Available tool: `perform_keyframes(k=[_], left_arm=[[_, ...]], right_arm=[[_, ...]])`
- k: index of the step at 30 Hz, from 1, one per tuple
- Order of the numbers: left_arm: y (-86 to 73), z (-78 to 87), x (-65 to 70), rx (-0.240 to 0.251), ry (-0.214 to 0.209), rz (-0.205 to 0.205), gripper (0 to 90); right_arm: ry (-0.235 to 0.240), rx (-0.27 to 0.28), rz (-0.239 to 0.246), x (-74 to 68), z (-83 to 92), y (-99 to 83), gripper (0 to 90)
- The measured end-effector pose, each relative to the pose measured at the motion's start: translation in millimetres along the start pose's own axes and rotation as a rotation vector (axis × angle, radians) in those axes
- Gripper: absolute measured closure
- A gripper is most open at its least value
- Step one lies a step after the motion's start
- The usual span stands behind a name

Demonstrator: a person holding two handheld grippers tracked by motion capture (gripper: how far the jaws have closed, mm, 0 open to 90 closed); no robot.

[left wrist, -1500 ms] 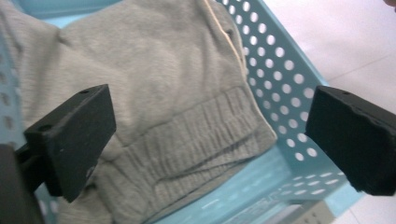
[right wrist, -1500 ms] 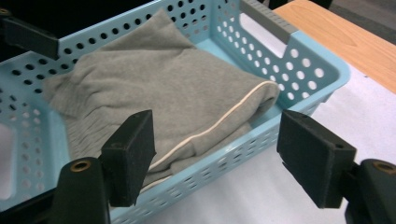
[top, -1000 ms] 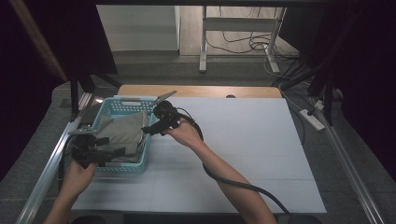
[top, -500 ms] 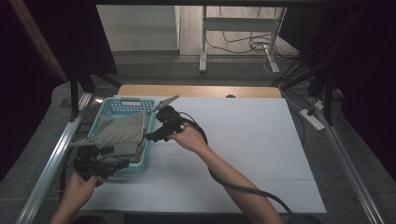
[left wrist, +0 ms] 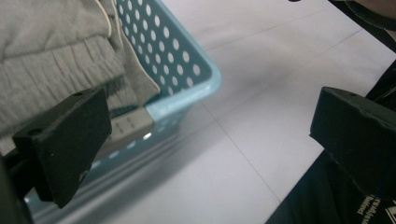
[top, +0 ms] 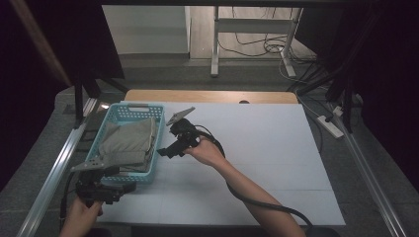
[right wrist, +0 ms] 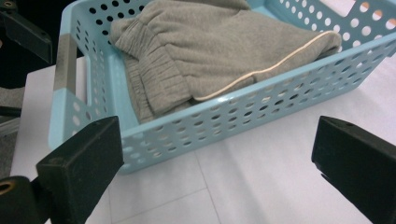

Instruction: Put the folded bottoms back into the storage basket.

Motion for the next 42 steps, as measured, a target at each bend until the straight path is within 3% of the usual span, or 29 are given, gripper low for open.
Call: perform_keyframes(k=[11, 17, 27, 34, 42], left_arm=[[-18.6, 3.3, 7.7, -0.025, 0.015, -0.004, 0.0], [-20.6, 7.4, 11.1, -0.015, 0.035, -0.013, 0.0], [-20.0, 4.3, 12.2, -0.051, 0.04, -0.019, 0.0], [-20.9, 5.9, 12.3, -0.052, 0.015, -0.009, 0.2], [-22.0, 8.2, 12.1, -0.028, -0.006, -0.015, 0.9]], right_arm=[[0.0, 0.007, -0.011, -2.5, 10.8, -13.1, 1.0], [-0.009, 0.014, -0.012, -2.5, 16.9, -18.6, 0.0], [-0.025, 0.019, -0.023, -3.7, 29.4, -29.3, 0.0], [-0.009, 0.036, -0.055, -3.0, 37.3, -34.7, 0.0], [-0.025, 0.003, -0.033, -5.2, 43.5, -43.4, 0.0]])
Point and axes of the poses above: each handheld gripper's, and its own axes: z roughly backward along the jaws, y roughly out of its top, x roughly to its right, the point moved 2 cm from there along -z, roughly forward along the jaws, and after that the axes turned 1 degree about -y, right-handed, at the moved point
